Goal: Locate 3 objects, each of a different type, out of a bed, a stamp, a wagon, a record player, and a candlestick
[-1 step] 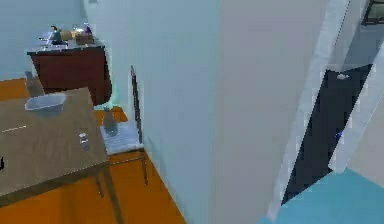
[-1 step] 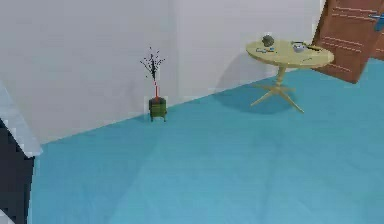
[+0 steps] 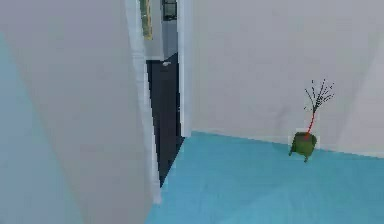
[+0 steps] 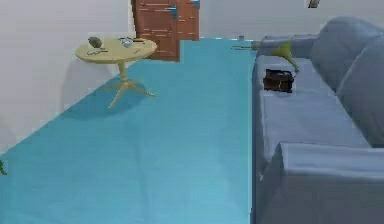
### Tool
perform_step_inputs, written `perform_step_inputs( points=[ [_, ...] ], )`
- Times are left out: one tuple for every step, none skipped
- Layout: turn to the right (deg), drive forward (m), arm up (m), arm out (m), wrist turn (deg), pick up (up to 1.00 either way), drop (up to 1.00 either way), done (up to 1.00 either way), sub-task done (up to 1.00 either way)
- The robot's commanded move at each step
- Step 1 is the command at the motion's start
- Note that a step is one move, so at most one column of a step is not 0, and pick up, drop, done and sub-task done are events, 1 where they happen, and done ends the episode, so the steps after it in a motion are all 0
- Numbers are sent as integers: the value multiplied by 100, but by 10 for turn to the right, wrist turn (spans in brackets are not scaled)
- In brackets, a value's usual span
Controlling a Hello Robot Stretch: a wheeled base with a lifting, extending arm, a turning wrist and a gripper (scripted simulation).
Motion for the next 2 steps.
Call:
perform_step_inputs(
  points=[
    [450,0,0,0,0,0,0,0,0],
    [240,0,0,0,0,0,0,0,0]
  ],
)
